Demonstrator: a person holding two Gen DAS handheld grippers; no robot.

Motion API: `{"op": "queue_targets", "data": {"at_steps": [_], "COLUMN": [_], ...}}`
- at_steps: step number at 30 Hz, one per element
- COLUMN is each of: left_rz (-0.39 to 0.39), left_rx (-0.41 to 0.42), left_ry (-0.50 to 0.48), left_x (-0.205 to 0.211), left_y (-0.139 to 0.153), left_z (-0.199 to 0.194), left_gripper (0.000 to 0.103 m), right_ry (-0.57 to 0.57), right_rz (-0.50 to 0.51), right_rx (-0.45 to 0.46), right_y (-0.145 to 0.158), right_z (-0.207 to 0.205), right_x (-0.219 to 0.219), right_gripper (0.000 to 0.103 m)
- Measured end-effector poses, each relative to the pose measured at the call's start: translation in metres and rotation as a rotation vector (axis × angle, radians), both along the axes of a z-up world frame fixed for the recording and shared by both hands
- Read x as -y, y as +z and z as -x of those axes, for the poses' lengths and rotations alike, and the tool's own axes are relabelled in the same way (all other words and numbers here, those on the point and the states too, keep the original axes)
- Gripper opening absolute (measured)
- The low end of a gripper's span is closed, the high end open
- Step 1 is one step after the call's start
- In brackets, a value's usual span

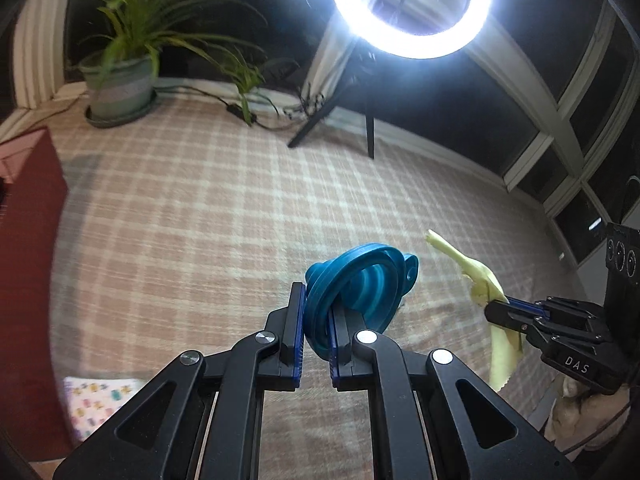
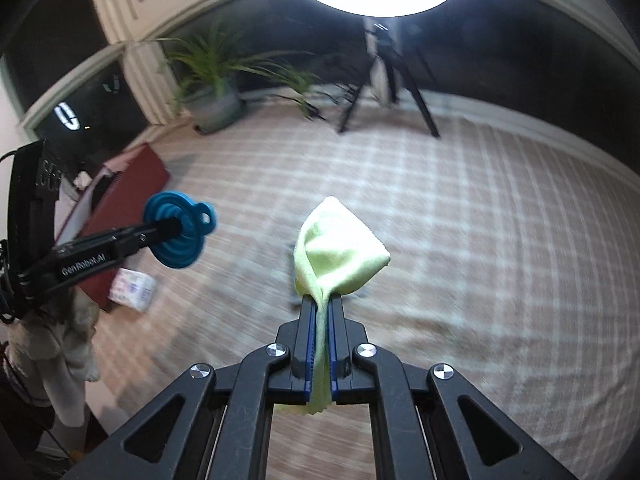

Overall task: Organize soft objects
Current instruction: 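Carry the cloth and the blue funnel over the red box with both grippers, then lower the funnel and cloth into the box and open both grippers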

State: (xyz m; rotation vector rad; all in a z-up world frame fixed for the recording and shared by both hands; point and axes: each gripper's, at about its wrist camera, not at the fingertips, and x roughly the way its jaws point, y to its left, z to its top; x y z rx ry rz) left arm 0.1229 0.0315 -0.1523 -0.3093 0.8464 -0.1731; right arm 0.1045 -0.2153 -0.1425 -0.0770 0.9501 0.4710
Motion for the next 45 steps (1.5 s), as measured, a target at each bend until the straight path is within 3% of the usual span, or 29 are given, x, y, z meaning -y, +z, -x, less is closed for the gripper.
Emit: {"op": "queue_targets", "data": {"at_steps": [12, 21, 33, 45], "left_rz": [-0.026, -0.046, -0.068, -0.073], "left_rx": [0.07, 0.069, 0.03, -0.011], "left_ry": [0.169, 0.338, 0.447, 0.467], "left_x": [-0.075, -0.152, -0.218, -0.25], "left_y": [0.036, 0.039, 0.025, 0.008], "left_z": [0.068, 0.118, 0.15, 0.142], "left_gripper": [0.008, 0.008, 0.008, 0.008], "right_ry": [0.202, 0.387, 0.54, 0.549], "right_rz": [-0.062, -0.072, -0.081, -0.024], "right_rx": [0.083, 0.131, 0.114, 0.083], "right_y": [0.042, 0.06, 0.058, 0.036], "right_z": [0.011, 0.029, 0.042, 0.019], "right_x": [-0.108, -0.212, -0.33, -0.397], "right_gripper": [0.005, 0.005, 0.005, 0.005]}}
